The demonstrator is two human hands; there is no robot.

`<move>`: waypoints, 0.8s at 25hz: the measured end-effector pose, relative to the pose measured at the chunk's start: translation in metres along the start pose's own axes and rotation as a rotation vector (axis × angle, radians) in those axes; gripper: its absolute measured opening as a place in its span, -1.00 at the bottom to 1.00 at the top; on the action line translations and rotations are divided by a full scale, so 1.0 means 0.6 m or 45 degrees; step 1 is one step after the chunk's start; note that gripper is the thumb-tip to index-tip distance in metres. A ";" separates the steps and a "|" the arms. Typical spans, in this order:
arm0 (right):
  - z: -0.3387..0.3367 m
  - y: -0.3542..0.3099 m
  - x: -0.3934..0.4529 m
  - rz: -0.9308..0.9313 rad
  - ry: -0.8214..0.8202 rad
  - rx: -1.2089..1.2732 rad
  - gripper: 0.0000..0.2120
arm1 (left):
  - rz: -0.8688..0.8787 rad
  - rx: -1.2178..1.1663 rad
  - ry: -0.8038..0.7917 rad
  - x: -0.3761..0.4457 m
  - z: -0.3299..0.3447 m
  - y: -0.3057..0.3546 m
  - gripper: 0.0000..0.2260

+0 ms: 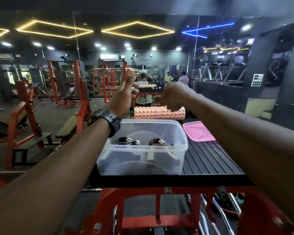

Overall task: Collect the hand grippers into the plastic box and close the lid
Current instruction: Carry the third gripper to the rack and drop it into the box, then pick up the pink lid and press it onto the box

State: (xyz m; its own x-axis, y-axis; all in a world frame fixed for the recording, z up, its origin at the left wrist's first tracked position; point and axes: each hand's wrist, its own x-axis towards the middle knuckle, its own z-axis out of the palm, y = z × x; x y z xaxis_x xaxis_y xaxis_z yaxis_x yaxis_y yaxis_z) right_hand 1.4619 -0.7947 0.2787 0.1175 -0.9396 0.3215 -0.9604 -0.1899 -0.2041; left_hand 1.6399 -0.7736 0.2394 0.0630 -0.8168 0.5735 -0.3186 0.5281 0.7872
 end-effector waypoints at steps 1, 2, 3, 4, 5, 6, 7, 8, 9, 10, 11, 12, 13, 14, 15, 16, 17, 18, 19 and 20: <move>-0.006 0.009 0.002 -0.013 0.145 0.026 -0.53 | 0.002 -0.019 0.011 0.002 0.004 0.001 -0.24; -0.007 0.016 -0.002 -0.018 0.261 0.156 -0.53 | -0.006 -0.045 0.022 0.004 0.010 0.003 -0.23; -0.001 0.024 -0.006 -0.025 0.337 0.403 -0.55 | -0.019 -0.062 0.030 0.005 0.017 0.005 -0.20; 0.005 0.029 -0.013 0.002 0.340 0.740 -0.58 | -0.032 -0.064 0.035 0.005 0.023 0.007 -0.19; 0.011 0.034 -0.019 0.048 0.297 1.047 -0.55 | -0.040 -0.062 0.037 0.004 0.028 0.011 -0.18; 0.015 0.040 -0.026 0.103 0.213 1.264 -0.45 | -0.047 -0.068 0.037 0.003 0.033 0.015 -0.17; 0.020 0.044 -0.029 0.128 0.163 1.396 -0.27 | -0.054 -0.074 0.037 0.003 0.036 0.020 -0.17; 0.022 0.048 -0.030 0.142 0.151 1.458 -0.17 | -0.062 -0.071 0.036 0.004 0.037 0.024 -0.16; 0.023 0.051 -0.028 0.141 0.177 1.495 -0.14 | -0.067 -0.061 0.036 0.006 0.036 0.029 -0.16; 0.021 0.055 -0.025 0.144 0.199 1.511 -0.13 | -0.067 -0.056 0.040 0.007 0.034 0.032 -0.16; 0.016 0.057 -0.025 0.137 0.222 1.523 -0.13 | -0.062 -0.067 0.050 0.010 0.032 0.035 -0.16; 0.011 0.060 -0.022 0.138 0.237 1.533 -0.16 | -0.056 -0.085 0.060 0.011 0.030 0.038 -0.18; 0.007 0.063 -0.020 0.134 0.248 1.553 -0.18 | -0.050 -0.097 0.069 0.011 0.030 0.040 -0.19; 0.005 0.068 -0.016 0.126 0.248 1.555 -0.18 | -0.046 -0.101 0.073 0.010 0.031 0.042 -0.22; 0.003 0.071 -0.018 0.110 0.244 1.559 -0.17 | -0.047 -0.103 0.072 0.009 0.035 0.043 -0.24; 0.002 0.074 -0.020 0.094 0.240 1.541 -0.19 | -0.052 -0.110 0.071 0.008 0.040 0.045 -0.26; -0.001 0.076 -0.024 0.078 0.244 1.540 -0.24 | -0.056 -0.126 0.068 0.006 0.046 0.047 -0.28; -0.003 0.079 -0.029 0.075 0.244 1.517 -0.31 | -0.052 -0.146 0.061 0.005 0.054 0.050 -0.30; -0.006 0.085 -0.036 0.089 0.251 1.499 -0.22 | -0.038 -0.167 0.050 0.004 0.062 0.053 -0.31; -0.008 0.096 -0.042 0.109 0.258 1.468 -0.19 | -0.020 -0.187 0.035 0.003 0.073 0.058 -0.32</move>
State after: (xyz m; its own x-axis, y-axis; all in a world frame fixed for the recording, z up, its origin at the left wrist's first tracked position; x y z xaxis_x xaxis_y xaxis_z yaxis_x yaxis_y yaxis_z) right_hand 1.4027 -0.7808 0.2634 -0.0786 -0.9189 0.3865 -0.1537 -0.3719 -0.9155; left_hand 1.5873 -0.7673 0.2578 0.0937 -0.8193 0.5656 -0.1757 0.5456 0.8194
